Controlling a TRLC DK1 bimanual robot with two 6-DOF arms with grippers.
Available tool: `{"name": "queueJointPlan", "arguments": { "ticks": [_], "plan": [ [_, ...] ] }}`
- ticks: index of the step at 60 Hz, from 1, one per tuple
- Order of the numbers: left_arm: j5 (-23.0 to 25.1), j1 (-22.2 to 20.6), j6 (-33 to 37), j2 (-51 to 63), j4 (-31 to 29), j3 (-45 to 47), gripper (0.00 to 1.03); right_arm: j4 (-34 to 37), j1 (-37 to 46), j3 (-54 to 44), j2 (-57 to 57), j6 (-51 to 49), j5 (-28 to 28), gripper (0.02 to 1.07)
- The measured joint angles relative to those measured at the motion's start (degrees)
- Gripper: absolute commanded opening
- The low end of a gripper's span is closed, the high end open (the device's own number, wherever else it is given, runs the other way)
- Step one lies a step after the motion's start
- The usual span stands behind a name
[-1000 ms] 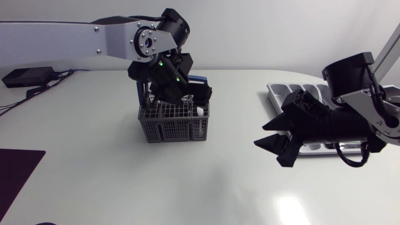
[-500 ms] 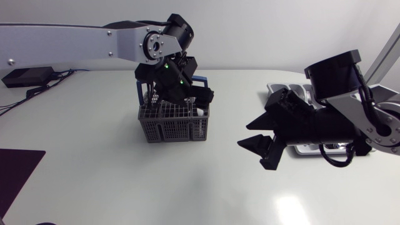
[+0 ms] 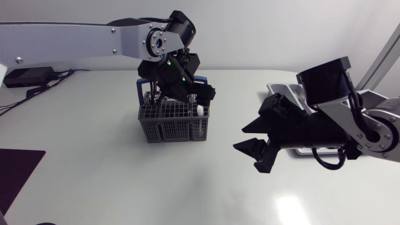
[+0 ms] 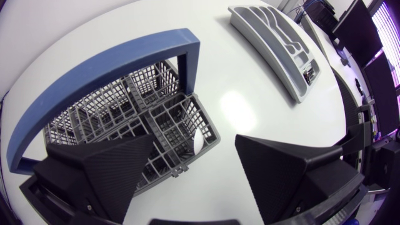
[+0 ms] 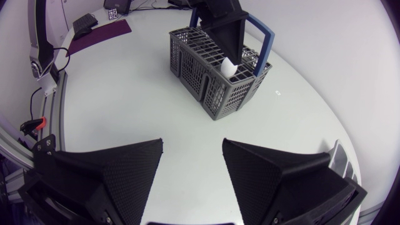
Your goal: Unload the cutlery basket into the drawer organizer.
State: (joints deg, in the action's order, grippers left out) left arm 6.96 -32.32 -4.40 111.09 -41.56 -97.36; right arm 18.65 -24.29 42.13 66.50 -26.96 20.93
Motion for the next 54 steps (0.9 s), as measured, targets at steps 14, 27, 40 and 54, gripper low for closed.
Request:
{"name": "queueJointPlan", "arguments": {
  "ticks": [14,27,40,54],
  "plan": [
    [0.0,0.0,0.4,2.0,-0.5,-1.4,0.60,-0.7,0.0,-0.2,0.3,0.0,0.0,0.72],
    [0.0,0.0,0.4,2.3,-1.3,-1.7,0.58,-0.9,0.0,-0.2,0.7,0.0,0.0,0.72],
    [0.0,0.0,0.5,2.7,-1.7,-1.7,0.58,-1.1,0.0,-0.9,0.8,0.0,0.0,0.72],
    [0.2,-0.5,0.4,3.3,-2.1,-1.7,0.58,-1.1,-0.1,-1.0,1.1,0.0,0.0,0.72]
  ]
}}
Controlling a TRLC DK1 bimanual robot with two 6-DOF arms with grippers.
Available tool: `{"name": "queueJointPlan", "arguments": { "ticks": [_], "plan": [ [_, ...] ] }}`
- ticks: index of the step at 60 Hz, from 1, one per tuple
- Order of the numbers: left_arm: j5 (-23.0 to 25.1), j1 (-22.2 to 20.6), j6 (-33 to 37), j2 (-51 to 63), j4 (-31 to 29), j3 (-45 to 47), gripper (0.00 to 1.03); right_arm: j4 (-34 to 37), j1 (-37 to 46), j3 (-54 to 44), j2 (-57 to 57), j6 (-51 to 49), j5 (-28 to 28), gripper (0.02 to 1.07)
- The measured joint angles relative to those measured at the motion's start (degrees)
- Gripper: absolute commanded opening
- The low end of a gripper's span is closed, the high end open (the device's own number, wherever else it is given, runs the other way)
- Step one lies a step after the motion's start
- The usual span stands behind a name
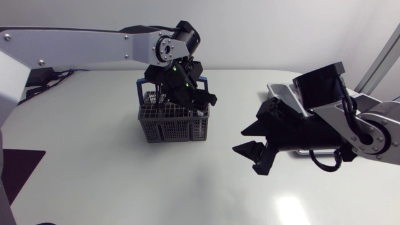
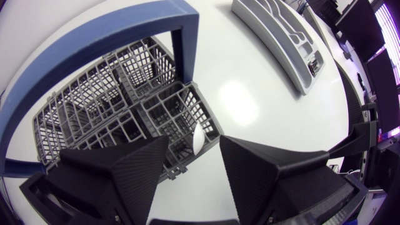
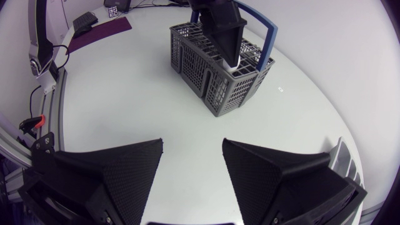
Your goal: Unload the cutlery basket into the drawer organizer.
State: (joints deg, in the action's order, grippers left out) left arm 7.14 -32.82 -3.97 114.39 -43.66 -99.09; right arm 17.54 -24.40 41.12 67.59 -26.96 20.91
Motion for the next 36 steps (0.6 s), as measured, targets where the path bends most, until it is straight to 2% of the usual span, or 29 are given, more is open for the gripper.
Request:
{"name": "queueJointPlan", "arguments": {
  "ticks": [32,34,36],
  "plan": [
    [0.1,-1.0,-0.1,0.9,-2.0,-2.9,0.58,0.0,-0.3,0.0,0.0,0.0,0.0,0.72],
    [0.1,-1.0,-0.1,1.0,-2.0,-2.9,0.54,0.0,-0.3,0.0,0.0,0.0,0.0,0.72],
    [0.1,-0.9,-0.1,1.1,-2.0,-2.9,0.46,0.0,-0.3,-0.1,0.0,0.0,0.0,0.72]
  ]
}}
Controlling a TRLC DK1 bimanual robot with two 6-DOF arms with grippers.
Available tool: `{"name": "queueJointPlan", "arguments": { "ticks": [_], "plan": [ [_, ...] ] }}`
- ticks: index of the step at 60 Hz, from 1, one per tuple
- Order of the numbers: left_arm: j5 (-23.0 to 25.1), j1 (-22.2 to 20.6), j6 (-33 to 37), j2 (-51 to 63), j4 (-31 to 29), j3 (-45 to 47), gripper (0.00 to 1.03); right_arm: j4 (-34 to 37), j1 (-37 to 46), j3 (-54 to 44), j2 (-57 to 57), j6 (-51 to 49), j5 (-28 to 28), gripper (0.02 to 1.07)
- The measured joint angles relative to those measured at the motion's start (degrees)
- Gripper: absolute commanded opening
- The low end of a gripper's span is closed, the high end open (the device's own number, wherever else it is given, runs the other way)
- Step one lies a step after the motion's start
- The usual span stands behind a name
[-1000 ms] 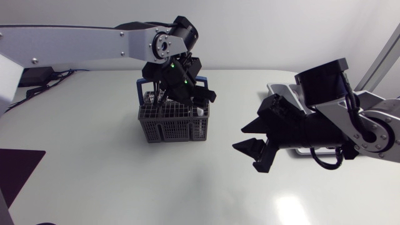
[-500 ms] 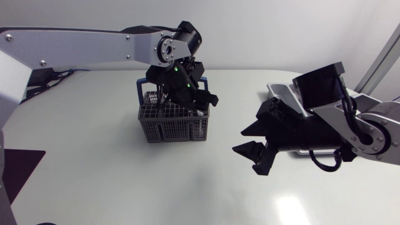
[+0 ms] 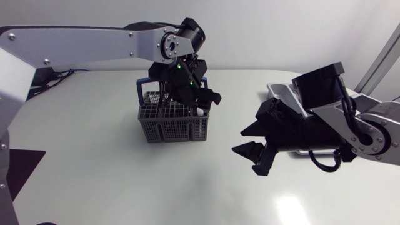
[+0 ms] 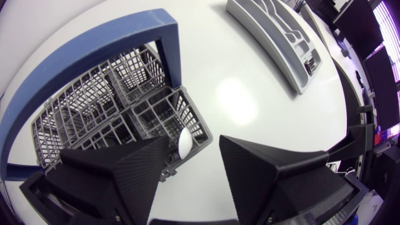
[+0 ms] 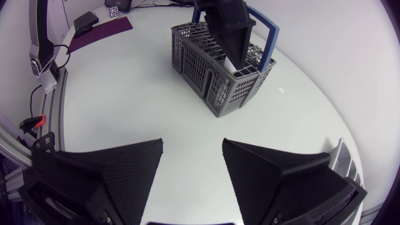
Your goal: Unload the cutlery basket into the drawer organizer.
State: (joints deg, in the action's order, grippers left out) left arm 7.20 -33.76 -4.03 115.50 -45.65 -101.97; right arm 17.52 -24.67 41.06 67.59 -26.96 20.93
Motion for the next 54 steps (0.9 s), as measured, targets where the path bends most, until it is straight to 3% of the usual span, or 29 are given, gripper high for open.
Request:
{"name": "queueJointPlan", "arguments": {
  "ticks": [6,54],
  "plan": [
    [0.0,0.3,0.0,0.3,-0.1,0.0,0.04,-0.2,0.0,-0.3,0.0,0.0,0.0,0.72],
    [2.1,1.0,-2.0,1.0,-0.8,-0.5,0.04,-0.2,0.0,-0.7,0.0,0.0,0.0,0.72]
  ]
}}
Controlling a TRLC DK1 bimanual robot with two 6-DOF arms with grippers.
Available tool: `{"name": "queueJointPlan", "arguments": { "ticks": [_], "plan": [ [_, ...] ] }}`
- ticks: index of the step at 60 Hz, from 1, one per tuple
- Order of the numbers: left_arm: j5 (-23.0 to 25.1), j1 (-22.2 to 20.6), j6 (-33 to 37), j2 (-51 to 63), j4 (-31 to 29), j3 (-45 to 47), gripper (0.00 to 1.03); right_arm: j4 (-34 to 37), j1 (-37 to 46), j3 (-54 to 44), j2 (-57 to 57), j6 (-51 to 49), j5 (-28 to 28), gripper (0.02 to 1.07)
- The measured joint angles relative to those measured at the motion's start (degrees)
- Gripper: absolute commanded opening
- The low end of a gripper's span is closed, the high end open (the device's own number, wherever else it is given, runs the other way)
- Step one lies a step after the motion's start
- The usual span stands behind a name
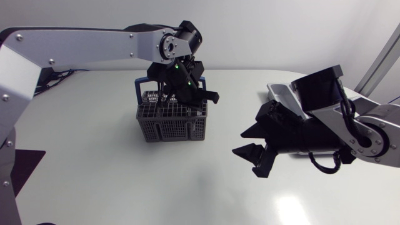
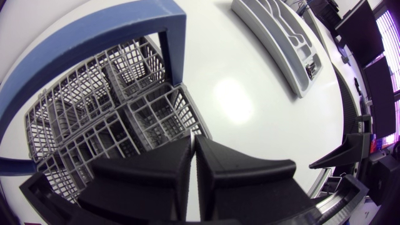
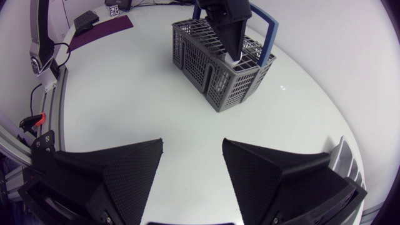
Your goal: Unload the cutlery basket into the drawer organizer.
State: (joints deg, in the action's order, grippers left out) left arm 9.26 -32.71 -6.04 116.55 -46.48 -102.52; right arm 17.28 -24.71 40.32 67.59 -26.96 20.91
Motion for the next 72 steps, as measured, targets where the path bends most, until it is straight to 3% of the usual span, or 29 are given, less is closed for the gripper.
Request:
{"name": "queueJointPlan", "arguments": {
  "ticks": [35,72],
  "plan": [
    [7.6,2.8,-3.5,-0.5,2.1,1.4,0.04,-0.4,-1.2,-0.2,0.0,0.0,0.0,0.72],
    [10.0,4.2,-9.5,-6.2,5.8,5.1,0.04,-0.1,-2.4,-0.2,-0.1,0.0,-1.3,0.72]
  ]
}}
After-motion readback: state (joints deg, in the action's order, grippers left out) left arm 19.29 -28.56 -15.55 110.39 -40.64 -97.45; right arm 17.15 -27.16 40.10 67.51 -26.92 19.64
